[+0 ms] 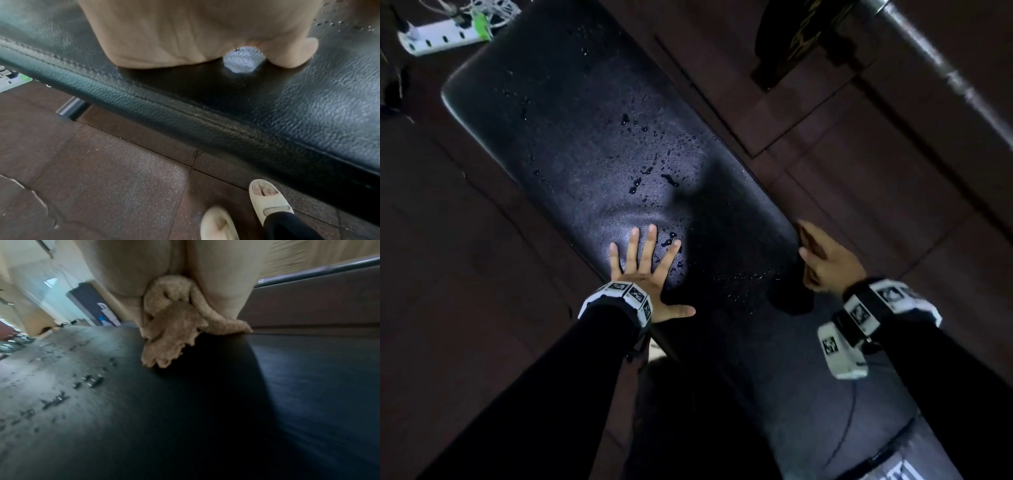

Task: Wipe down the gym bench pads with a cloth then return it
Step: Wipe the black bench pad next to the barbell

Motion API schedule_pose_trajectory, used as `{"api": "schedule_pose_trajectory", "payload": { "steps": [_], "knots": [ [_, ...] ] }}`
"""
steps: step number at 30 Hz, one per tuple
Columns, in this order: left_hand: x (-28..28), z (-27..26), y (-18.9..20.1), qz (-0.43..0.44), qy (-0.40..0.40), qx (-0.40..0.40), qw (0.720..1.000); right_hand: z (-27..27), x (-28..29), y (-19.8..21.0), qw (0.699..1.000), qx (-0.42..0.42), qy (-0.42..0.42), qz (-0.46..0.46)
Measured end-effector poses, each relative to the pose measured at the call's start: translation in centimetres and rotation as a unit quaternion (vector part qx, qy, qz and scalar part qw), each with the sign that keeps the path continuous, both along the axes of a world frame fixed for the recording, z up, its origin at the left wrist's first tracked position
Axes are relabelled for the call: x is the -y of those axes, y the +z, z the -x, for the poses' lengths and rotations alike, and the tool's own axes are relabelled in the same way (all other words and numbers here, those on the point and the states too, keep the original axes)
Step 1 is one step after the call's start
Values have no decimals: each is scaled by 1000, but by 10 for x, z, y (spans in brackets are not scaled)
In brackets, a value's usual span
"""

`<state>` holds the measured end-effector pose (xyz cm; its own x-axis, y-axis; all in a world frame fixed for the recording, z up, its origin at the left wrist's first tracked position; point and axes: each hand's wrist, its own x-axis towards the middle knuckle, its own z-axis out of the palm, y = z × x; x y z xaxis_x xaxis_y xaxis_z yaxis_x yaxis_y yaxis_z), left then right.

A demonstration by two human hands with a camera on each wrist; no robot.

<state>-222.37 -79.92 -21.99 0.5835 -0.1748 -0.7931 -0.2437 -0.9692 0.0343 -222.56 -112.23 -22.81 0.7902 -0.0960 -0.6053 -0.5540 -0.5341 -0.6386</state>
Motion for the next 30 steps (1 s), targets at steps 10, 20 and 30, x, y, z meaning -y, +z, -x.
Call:
{"api": "schedule_pose_trajectory", "payload": {
  "steps": [10, 20, 30],
  "knots": [
    [-3, 1, -4, 21, 1, 8, 1000, -91, -94, -6, 937, 121, 284, 167],
    [-3, 0, 1, 34, 3, 5, 999, 81, -68, -1, 804, 258, 482, 235],
    [-1, -1, 5, 32, 2, -6, 999, -30, -65, -4, 888, 187, 317, 275]
  ]
}}
